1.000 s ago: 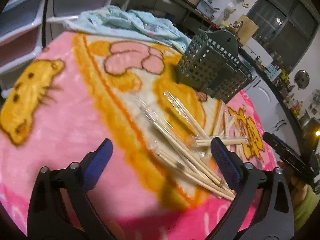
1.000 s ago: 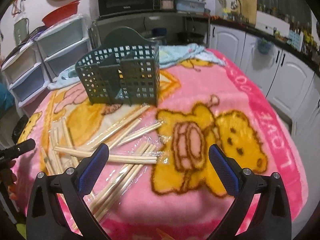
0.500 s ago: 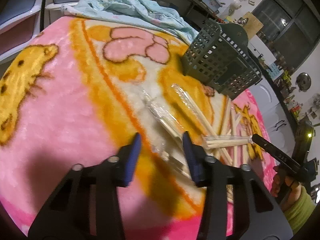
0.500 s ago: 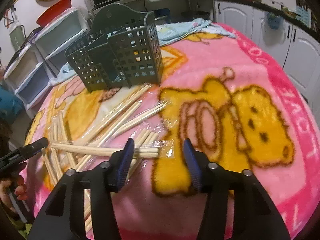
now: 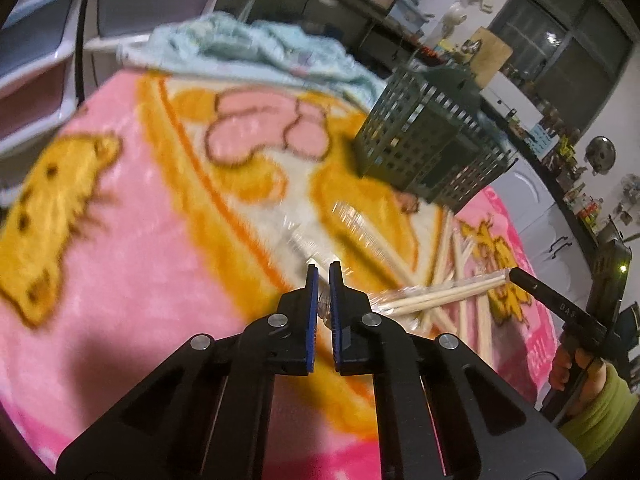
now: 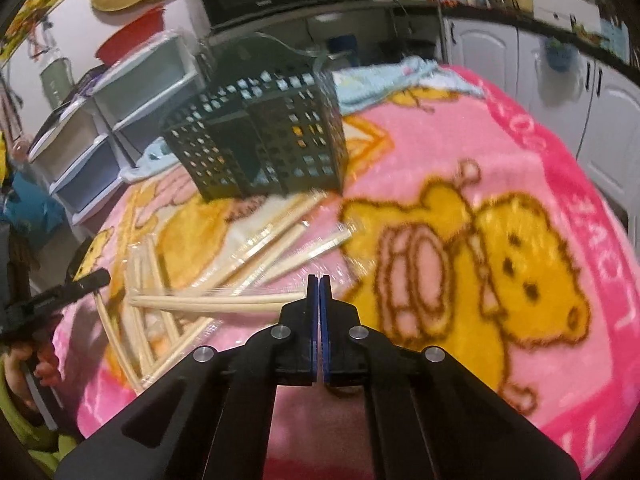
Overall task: Organize utensils
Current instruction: 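Lift the chopsticks with both tools and lower them into the green caddy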
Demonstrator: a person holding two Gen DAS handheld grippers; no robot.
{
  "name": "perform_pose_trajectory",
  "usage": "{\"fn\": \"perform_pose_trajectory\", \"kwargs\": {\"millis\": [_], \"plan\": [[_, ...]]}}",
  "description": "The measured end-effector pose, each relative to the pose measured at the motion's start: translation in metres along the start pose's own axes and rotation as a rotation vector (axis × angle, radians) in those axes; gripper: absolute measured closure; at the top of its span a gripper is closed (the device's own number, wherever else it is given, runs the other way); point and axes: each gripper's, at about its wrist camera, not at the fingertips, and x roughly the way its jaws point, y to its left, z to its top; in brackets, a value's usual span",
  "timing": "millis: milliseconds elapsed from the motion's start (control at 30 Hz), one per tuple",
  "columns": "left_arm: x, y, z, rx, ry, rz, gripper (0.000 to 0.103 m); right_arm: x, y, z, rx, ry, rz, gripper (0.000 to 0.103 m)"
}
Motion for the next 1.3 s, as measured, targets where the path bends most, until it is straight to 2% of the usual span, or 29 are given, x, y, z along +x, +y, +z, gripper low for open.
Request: {"fn": "perform_pose_trajectory", "kwargs": {"millis": [267,533,867,1300], "plan": [[-0.037,-0.031,0.034,0.087,-0.116,-0.061,0.101,-0.045,0.032,0.027,-0.144,-0.137,0.007,0.102],[-0.054,-0.070,0.063,0.172,-0.192,-0.126,0.101,-0.080,0.059,0.054,-0.248,-0.235,0.036,0.102],[-0.060,-0.108,0.085,0.231,-0.231,-0.205,0.102,-0.106,0.080,0.073,-0.298,-0.307,0.064,0.102],[-0.078,-0.151,0.125,0.287,-0.336,-0.277,0.102,-0.138,0.086,0.096,-0.308,-0.419,0.054,0.102]]}}
